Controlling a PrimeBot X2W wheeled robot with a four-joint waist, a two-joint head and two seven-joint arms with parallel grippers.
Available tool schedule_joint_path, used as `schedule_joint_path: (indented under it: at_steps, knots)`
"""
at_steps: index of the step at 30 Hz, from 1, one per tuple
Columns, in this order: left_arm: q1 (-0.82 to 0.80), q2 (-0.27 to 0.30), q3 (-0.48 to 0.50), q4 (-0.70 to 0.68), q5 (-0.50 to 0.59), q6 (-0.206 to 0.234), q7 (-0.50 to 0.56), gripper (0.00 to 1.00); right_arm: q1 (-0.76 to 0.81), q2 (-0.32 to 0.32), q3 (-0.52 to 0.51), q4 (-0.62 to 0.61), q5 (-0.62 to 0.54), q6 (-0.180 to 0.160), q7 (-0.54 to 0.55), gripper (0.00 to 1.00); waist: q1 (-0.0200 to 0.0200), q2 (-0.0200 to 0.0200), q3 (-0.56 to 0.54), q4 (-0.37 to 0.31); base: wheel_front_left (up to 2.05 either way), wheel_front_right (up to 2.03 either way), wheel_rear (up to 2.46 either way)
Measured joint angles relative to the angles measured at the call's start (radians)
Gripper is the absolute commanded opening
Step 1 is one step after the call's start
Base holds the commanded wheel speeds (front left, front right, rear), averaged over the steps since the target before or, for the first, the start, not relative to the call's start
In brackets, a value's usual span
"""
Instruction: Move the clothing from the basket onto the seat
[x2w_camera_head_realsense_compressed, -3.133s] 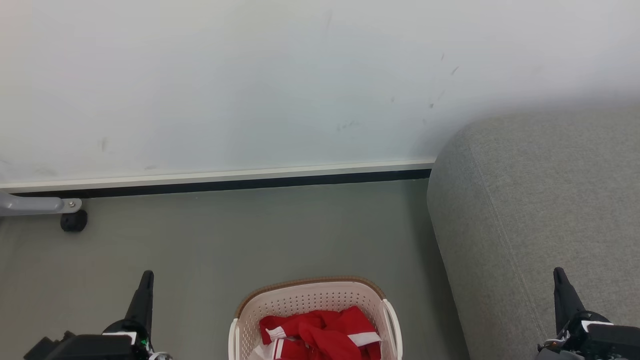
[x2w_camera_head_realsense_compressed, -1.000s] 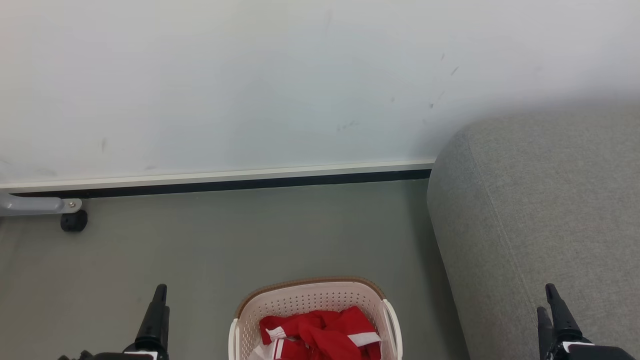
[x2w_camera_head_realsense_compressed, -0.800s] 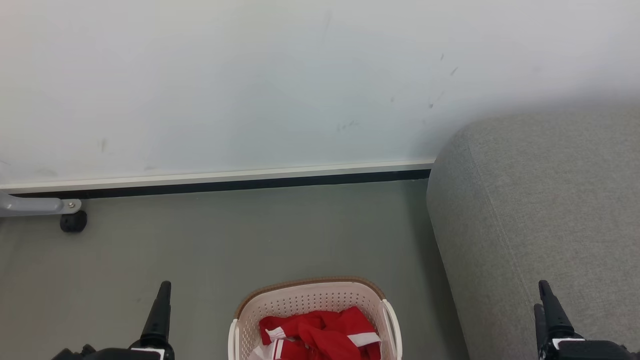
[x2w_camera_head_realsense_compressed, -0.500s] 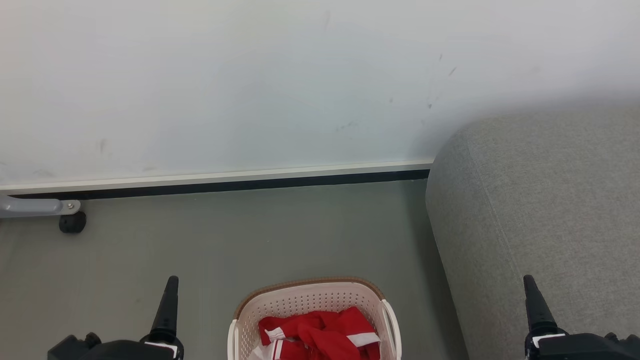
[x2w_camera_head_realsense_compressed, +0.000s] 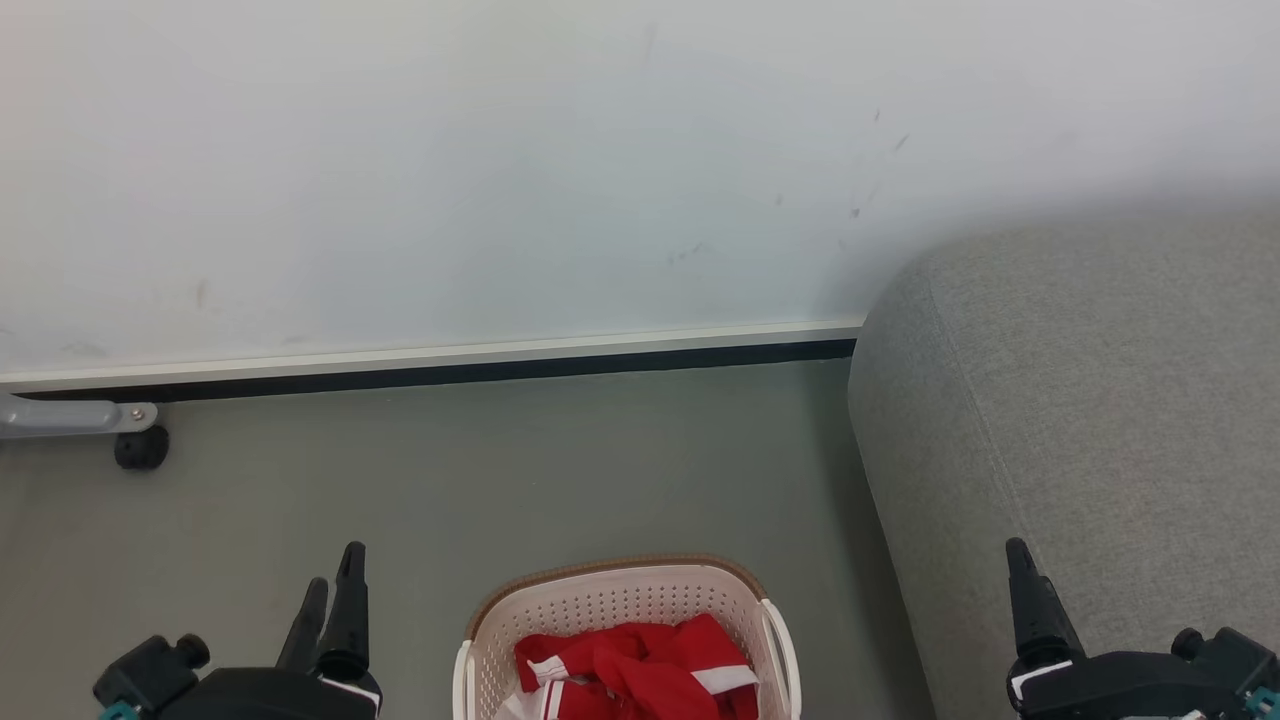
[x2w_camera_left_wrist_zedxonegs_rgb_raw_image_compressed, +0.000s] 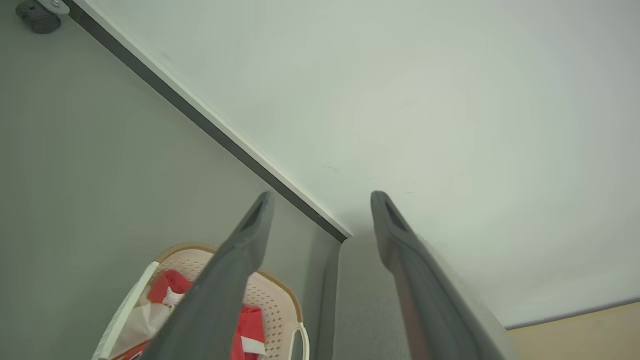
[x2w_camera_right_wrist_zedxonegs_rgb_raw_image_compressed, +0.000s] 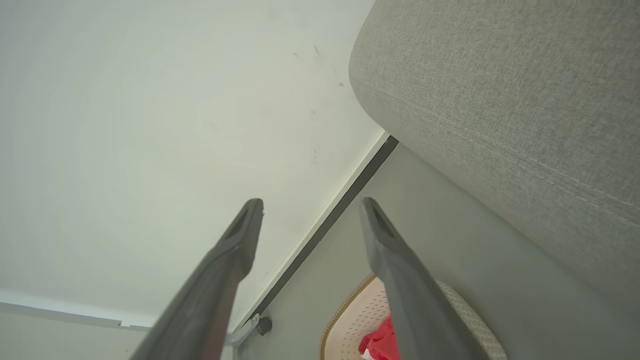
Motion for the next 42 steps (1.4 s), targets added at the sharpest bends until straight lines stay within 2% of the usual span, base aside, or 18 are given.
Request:
schedule_joint_path:
  at_steps: [9,42]
  knots:
    - [0.004,0.021,-0.016,-0.015,0.163,0.027,-0.033,1.00,-0.002,-0.007,0.041,-0.010,-0.144,-0.021,-0.034,1.00,0.0000,0.0000,-0.002,-0.004,0.00,0.00,0.00]
    - [0.053,0.041,-0.079,-0.043,0.616,0.102,-0.150,1.00,0.000,-0.030,0.162,-0.021,-0.570,-0.097,-0.147,1.00,0.0000,0.0000,-0.023,-0.024,0.00,0.00,0.00]
